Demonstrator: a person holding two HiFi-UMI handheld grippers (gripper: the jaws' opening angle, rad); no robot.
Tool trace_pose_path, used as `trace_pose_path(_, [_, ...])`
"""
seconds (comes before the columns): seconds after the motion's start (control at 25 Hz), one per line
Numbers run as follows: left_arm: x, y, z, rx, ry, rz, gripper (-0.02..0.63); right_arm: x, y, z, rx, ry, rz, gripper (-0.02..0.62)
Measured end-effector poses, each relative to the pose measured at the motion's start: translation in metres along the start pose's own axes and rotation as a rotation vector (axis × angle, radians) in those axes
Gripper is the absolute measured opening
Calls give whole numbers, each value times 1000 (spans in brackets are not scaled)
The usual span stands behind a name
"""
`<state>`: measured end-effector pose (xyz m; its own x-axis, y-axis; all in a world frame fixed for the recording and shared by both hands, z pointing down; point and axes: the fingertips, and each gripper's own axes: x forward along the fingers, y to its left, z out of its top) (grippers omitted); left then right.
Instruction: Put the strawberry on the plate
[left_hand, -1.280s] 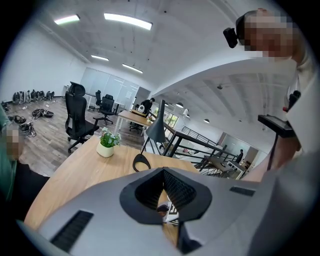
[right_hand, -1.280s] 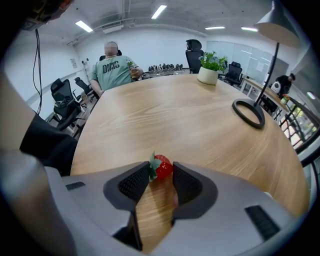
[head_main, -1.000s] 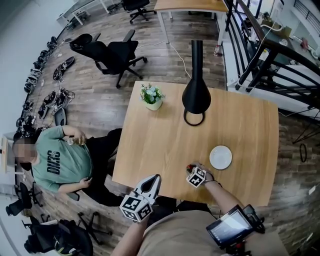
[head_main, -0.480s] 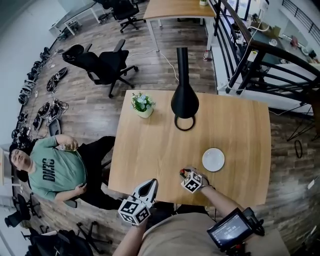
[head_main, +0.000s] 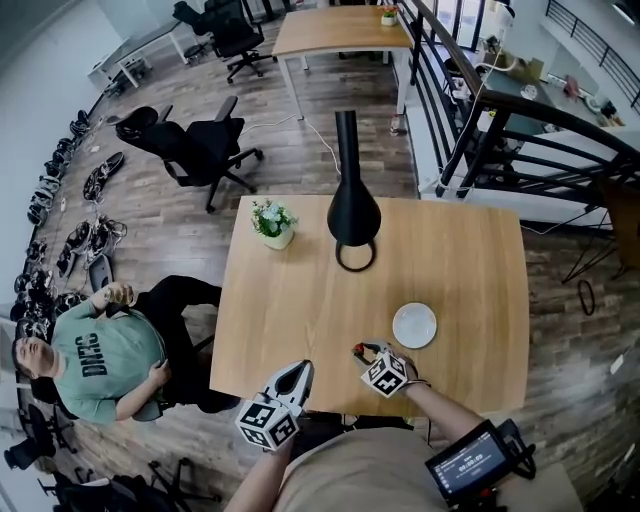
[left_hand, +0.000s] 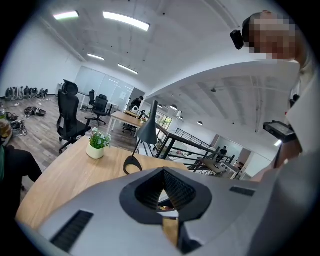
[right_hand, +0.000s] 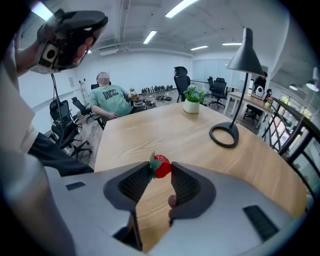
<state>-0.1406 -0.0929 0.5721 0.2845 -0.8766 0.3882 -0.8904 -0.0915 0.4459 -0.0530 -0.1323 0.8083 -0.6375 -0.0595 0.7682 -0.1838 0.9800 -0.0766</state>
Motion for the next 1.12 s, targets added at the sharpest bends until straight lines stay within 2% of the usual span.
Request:
trace_pose_path(0.8, [15,5,22,-7,-43,-25,2,-126,-52,109,22,-302,-159,131])
trace_pose_path(1.12, [23,1,35,-21,-60,-28,2,-189,-83,126,27,-399,-248,131])
